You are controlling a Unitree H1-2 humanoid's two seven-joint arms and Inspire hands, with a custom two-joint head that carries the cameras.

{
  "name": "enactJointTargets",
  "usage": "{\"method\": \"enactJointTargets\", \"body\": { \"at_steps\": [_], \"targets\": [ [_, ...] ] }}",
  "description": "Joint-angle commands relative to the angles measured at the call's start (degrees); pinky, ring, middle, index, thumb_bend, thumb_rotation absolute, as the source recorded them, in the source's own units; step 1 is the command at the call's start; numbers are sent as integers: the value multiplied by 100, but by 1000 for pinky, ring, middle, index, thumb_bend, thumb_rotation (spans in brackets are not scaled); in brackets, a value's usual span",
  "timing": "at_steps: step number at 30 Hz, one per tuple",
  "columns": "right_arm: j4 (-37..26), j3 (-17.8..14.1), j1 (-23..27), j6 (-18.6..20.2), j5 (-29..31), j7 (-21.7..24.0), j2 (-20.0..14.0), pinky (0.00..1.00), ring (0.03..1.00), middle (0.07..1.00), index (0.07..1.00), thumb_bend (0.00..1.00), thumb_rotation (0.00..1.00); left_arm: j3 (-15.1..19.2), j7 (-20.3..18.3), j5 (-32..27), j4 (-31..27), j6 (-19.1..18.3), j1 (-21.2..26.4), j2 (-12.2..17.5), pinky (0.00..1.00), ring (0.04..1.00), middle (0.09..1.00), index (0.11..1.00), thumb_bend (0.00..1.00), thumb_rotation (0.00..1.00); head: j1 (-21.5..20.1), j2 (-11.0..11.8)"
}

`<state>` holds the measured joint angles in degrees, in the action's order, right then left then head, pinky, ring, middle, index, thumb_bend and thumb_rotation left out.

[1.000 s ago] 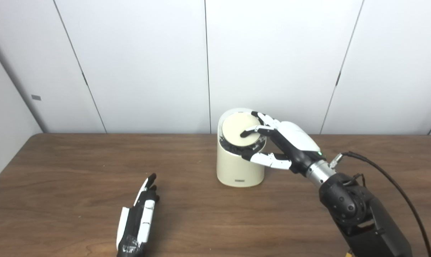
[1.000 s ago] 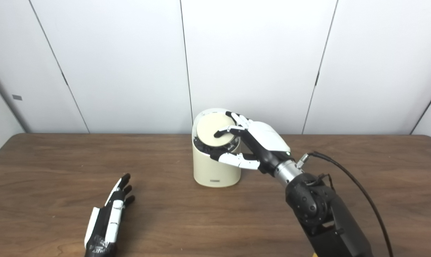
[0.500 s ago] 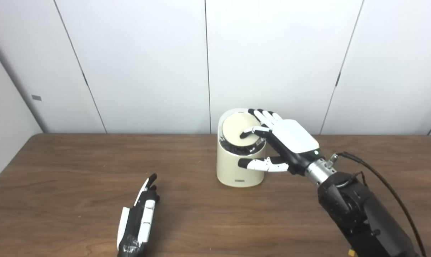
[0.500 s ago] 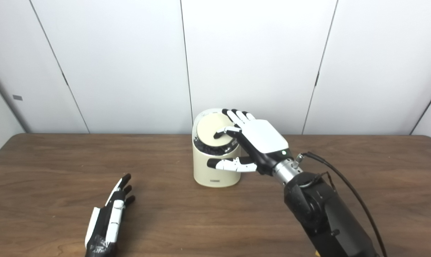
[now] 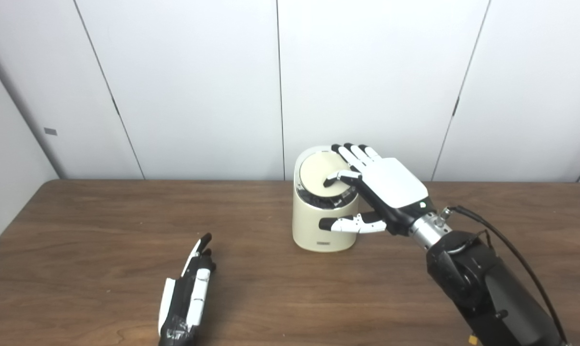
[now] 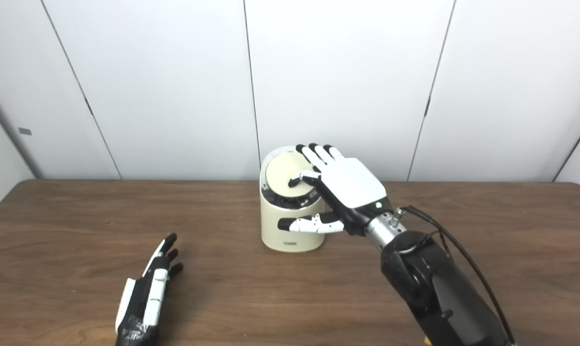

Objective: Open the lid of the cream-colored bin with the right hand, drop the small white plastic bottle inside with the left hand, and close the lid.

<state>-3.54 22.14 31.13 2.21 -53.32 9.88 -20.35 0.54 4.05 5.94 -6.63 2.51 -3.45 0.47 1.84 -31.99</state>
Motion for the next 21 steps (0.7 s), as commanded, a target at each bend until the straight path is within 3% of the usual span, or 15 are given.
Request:
{"method": "enactJointTargets", "body": {
  "at_steps": [1,21],
  "targets": [
    [100,-32,79,19,-104,106,-71,1000,1000,1000,693,576,1000,-60,-35,16,62,2,22,-28,885,968,995,966,637,1000,6,-16],
    [41,-47,81,58,-65,218,-69,1000,1000,1000,711,587,1000,-72,38,87,72,72,34,-72,870,955,982,960,651,1000,49,-33]
  ]
}}
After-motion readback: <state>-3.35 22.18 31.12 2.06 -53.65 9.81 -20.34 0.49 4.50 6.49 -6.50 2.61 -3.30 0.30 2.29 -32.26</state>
